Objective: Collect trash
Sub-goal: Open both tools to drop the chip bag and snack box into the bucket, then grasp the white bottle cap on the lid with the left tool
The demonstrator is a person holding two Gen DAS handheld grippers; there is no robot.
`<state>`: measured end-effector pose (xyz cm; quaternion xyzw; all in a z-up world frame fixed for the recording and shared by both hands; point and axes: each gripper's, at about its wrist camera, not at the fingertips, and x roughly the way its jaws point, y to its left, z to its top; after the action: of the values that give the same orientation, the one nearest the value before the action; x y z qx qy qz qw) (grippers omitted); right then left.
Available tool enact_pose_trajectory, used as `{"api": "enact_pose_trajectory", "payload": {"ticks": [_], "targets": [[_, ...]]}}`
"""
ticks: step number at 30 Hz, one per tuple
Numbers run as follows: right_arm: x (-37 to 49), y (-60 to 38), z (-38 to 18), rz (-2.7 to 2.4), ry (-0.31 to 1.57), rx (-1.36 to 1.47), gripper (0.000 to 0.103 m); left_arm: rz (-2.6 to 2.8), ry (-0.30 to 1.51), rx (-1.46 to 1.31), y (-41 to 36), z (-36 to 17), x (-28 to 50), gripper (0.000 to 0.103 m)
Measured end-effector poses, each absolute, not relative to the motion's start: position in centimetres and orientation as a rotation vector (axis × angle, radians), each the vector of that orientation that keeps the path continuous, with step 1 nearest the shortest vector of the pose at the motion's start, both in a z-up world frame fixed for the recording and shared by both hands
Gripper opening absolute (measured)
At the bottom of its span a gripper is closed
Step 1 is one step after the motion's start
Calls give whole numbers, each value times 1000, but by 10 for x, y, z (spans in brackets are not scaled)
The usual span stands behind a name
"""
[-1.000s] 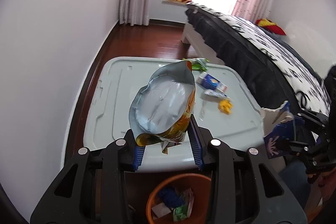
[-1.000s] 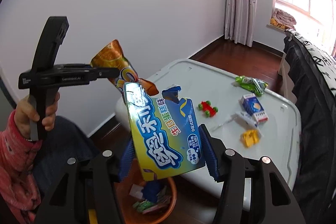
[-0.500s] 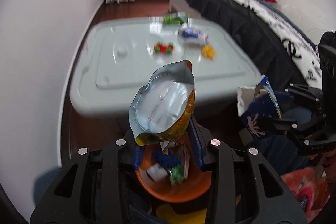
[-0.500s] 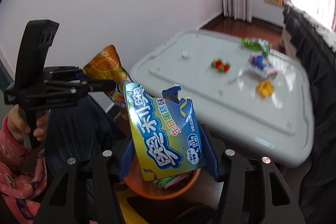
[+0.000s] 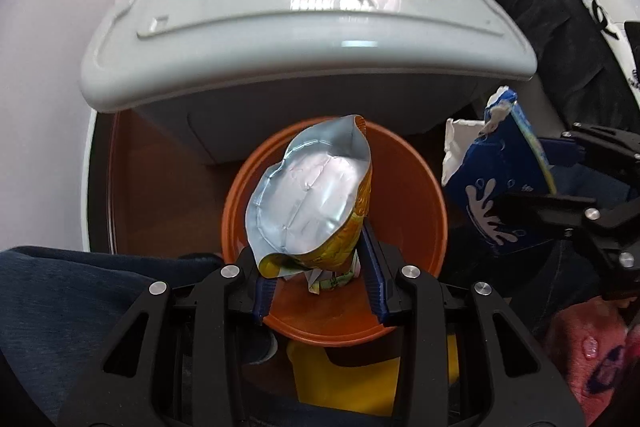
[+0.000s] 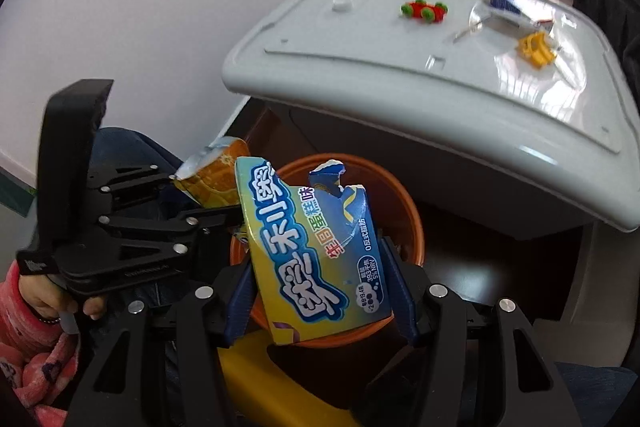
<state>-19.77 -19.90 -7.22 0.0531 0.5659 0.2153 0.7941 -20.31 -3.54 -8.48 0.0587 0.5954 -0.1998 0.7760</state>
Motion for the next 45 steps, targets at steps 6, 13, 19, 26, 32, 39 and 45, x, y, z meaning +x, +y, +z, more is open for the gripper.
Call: {"api": "enact_pose_trajectory", "payload": {"ticks": [6, 13, 19, 26, 32, 39, 45], "targets": [[-193, -199, -80, 459, 1258, 142, 58, -424, 1329, 130, -36, -99, -204, 36], [-191, -207, -71, 436, 1202, 191, 83, -330, 1358, 100, -26, -106, -192, 74], [-192, -227, -56, 400, 1110, 288, 85, -290, 1357, 54, -18, -103, -187, 80], [-193, -233, -55, 393, 1094, 317, 86, -252, 1313, 61, -15, -90, -177, 80], [-195, -231, -51, 407, 1072, 307, 86, -236, 1210, 38, -11, -61, -141, 80], [-193, -229, -52, 428, 1065, 290, 86, -198, 1108, 4, -9, -39, -54, 80], [-189, -231, -57, 433, 1073, 307, 86, -188, 1068, 43, -20, -56, 27, 80]]}}
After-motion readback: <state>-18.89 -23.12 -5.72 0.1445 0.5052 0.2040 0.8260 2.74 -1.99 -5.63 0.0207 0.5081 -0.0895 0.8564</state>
